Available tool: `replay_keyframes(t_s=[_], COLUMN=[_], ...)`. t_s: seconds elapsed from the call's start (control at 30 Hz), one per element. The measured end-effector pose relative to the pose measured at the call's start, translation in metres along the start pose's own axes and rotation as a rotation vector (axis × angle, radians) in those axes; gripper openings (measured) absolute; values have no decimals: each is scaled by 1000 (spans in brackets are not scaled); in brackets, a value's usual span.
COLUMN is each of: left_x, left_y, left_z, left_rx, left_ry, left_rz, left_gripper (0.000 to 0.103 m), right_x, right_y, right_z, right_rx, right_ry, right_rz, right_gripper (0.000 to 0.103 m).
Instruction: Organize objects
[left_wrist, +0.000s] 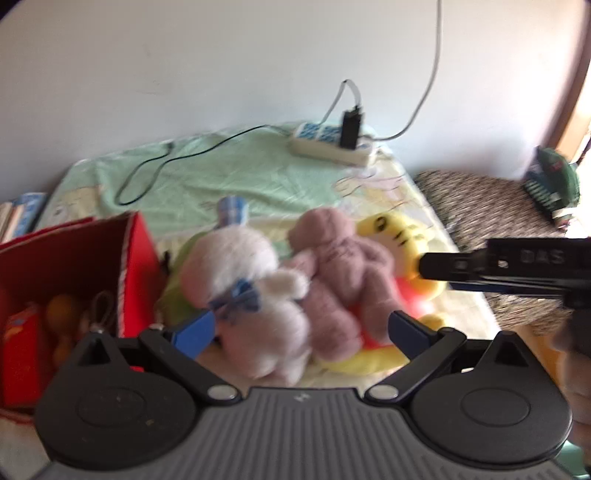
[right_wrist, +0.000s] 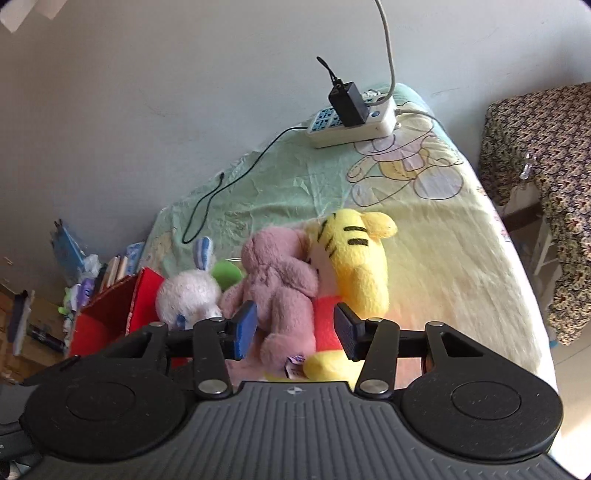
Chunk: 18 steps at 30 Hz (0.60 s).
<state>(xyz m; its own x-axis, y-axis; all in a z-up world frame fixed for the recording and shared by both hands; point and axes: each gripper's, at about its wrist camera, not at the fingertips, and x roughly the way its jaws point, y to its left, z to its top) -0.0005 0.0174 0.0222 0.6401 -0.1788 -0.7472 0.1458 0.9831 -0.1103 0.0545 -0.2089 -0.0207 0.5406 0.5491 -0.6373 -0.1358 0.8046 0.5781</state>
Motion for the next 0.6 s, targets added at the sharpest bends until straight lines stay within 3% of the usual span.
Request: replay_keyframes(t_s=[0.13,0.27,0.33,0.5,0.6], left_x=[9,16,21,20,18], left_y=[-2,-6,1,8,16], left_z=[7,8,6,-1,4], left_rx=[-36,-13,-20,-5,4], left_ry=[21,26,70,82,66], left_rz=[-153,-172,-141,14,17], left_gripper=[100,98,99,99,100], right_x=[6,9,13,40,61], right_y=[-8,-22,-19,12,31], right_z=[13,23,24,24,24], right_rx=[13,73,73,-5,-76], right_ry=[-14,36,56,154,192], right_rz=[-2,88,148,321,347], right_gripper=[49,49,49,49,51])
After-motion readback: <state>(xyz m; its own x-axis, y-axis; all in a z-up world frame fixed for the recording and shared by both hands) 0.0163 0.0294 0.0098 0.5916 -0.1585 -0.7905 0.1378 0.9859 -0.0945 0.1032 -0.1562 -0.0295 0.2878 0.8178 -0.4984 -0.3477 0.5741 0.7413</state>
